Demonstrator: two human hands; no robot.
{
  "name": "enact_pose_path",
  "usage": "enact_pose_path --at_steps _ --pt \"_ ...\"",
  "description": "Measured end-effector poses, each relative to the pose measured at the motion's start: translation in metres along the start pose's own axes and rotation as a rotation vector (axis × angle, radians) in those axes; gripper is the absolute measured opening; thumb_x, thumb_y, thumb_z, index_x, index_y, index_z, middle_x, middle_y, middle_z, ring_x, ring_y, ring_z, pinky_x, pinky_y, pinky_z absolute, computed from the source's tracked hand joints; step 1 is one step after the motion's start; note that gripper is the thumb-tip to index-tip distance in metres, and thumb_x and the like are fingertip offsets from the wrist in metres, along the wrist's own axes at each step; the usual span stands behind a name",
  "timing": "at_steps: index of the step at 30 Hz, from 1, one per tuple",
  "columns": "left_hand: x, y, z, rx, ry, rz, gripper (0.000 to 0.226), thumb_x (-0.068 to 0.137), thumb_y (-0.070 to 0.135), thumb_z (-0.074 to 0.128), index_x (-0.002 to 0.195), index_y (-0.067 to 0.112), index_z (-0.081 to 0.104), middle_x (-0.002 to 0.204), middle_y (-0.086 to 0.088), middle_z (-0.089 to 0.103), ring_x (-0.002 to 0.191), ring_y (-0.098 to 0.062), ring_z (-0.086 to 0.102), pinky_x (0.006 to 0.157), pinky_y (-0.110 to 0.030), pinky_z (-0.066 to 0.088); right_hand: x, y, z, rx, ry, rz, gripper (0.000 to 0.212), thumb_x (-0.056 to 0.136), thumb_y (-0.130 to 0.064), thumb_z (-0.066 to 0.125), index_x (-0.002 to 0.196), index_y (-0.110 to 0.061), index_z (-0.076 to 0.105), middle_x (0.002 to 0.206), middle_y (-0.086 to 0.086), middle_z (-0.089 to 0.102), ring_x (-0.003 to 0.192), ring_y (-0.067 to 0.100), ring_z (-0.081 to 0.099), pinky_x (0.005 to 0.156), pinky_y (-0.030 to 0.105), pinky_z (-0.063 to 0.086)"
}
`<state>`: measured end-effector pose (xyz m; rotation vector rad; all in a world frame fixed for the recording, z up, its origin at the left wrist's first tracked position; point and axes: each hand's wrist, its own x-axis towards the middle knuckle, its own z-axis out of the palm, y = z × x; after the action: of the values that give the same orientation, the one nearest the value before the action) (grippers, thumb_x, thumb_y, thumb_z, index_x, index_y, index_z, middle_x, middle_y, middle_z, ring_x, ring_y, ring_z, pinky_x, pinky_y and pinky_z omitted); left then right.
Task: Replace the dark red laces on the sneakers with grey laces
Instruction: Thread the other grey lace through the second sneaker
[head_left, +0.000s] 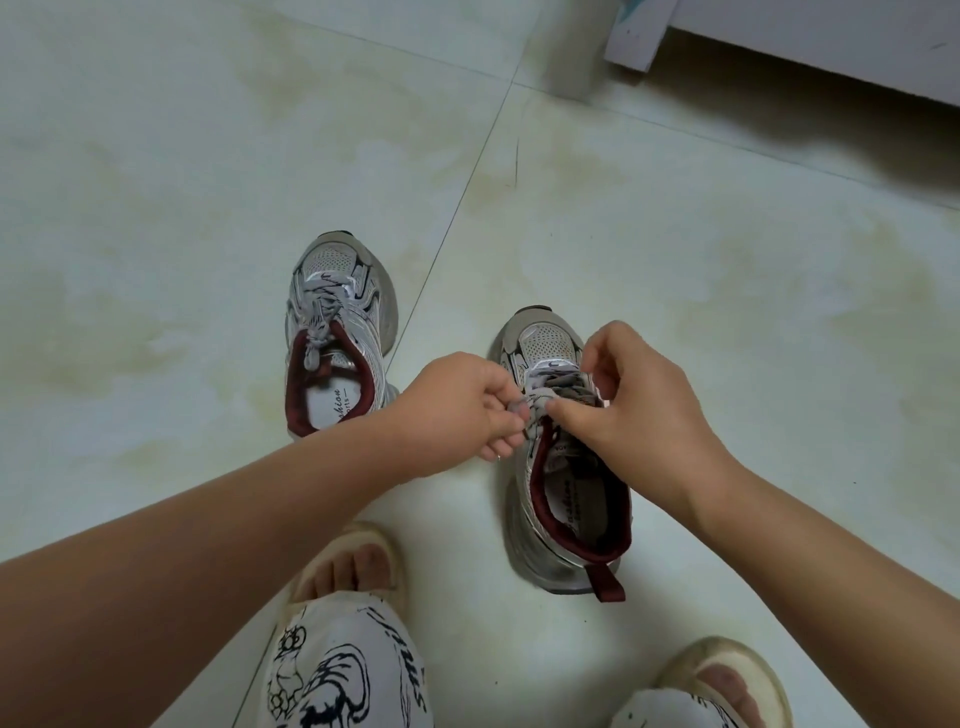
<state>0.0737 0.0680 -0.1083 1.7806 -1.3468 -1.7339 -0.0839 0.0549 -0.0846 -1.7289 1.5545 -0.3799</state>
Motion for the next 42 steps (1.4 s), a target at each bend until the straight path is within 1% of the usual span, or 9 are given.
enact_pose_path --at_steps 4,12,18,24,27,30,32,37,42 --pt "0.001 0.000 0.004 -0.090 0.030 -0.017 0.024 0.088 -0.002 0.056 0.071 0.014 0.055 0.062 -0.003 0.062 0.051 -0.006 0.059 0.063 -0.023 0.053 -0.010 0.001 0.000 -0.136 -0.105 0.000 0.025 0.081 -0.028 0.063 0.059 -0.017 0.057 0.068 -0.005 0.044 0.071 0.015 0.047 0.062 0.028 0.033" --pt "0.001 0.001 0.008 -0.071 0.039 0.035 0.023 0.092 0.006 0.053 0.070 0.014 0.055 0.062 -0.001 0.063 0.054 -0.006 0.060 0.067 -0.025 0.054 -0.016 0.011 0.007 -0.347 -0.172 -0.043 0.018 0.085 -0.023 0.058 0.094 -0.027 0.072 0.076 -0.011 0.033 0.099 0.018 0.039 0.082 0.031 0.036" --pt "0.000 0.001 0.007 -0.050 0.024 0.055 0.025 0.090 0.001 0.053 0.069 0.014 0.055 0.061 -0.001 0.062 0.054 -0.006 0.060 0.064 -0.021 0.054 -0.015 0.013 0.010 -0.346 -0.164 -0.041 0.018 0.084 -0.020 0.059 0.096 -0.025 0.072 0.086 -0.004 0.038 0.101 0.020 0.039 0.084 0.031 0.037" --pt "0.002 -0.004 0.008 0.055 0.037 0.087 0.021 0.089 0.003 0.053 0.069 0.010 0.053 0.059 -0.006 0.062 0.059 -0.020 0.059 0.072 -0.036 0.055 -0.013 0.013 0.012 -0.312 -0.153 -0.030 0.015 0.084 -0.019 0.060 0.092 -0.022 0.072 0.088 -0.002 0.040 0.101 0.022 0.040 0.085 0.034 0.039" --pt "0.003 -0.001 0.007 0.312 0.081 0.149 0.021 0.087 0.010 0.055 0.068 0.004 0.053 0.060 -0.010 0.059 0.056 -0.018 0.049 0.062 -0.032 0.045 -0.012 0.013 0.012 -0.299 -0.163 -0.019 0.015 0.085 -0.020 0.059 0.092 -0.023 0.072 0.089 -0.002 0.040 0.102 0.020 0.039 0.086 0.033 0.038" --pt "0.000 0.005 0.008 0.565 0.137 0.246 0.036 0.086 0.014 0.056 0.055 0.016 0.037 0.053 0.002 0.040 0.048 -0.009 0.032 0.053 -0.026 0.027 -0.011 0.014 0.013 -0.292 -0.164 -0.015 0.015 0.085 -0.020 0.059 0.092 -0.022 0.072 0.087 -0.002 0.038 0.102 0.020 0.039 0.086 0.034 0.039" --pt "0.000 0.007 0.008 0.612 0.141 0.273 0.041 0.086 0.016 0.057 0.053 0.020 0.032 0.050 0.003 0.036 0.046 -0.009 0.031 0.049 -0.020 0.026 -0.011 0.014 0.013 -0.286 -0.165 -0.014 0.014 0.085 -0.020 0.059 0.091 -0.022 0.072 0.085 -0.003 0.037 0.101 0.021 0.040 0.086 0.035 0.039" --pt "-0.001 0.011 0.005 0.719 0.123 0.265 0.043 0.088 0.021 0.056 0.054 0.019 0.030 0.052 0.003 0.033 0.049 -0.011 0.031 0.051 -0.026 0.024 -0.009 0.015 0.015 -0.264 -0.170 -0.009 0.011 0.084 -0.022 0.062 0.088 -0.024 0.072 0.079 -0.009 0.032 0.101 0.019 0.040 0.084 0.032 0.039" --pt "0.002 0.026 0.013 1.003 0.085 0.298 0.040 0.091 0.025 0.047 0.058 0.018 0.026 0.059 0.002 0.031 0.069 -0.019 0.036 0.059 -0.027 0.021 -0.008 0.017 0.018 -0.248 -0.165 -0.012 0.009 0.082 -0.022 0.064 0.087 -0.020 0.071 0.077 -0.011 0.031 0.100 0.021 0.042 0.078 0.028 0.036"
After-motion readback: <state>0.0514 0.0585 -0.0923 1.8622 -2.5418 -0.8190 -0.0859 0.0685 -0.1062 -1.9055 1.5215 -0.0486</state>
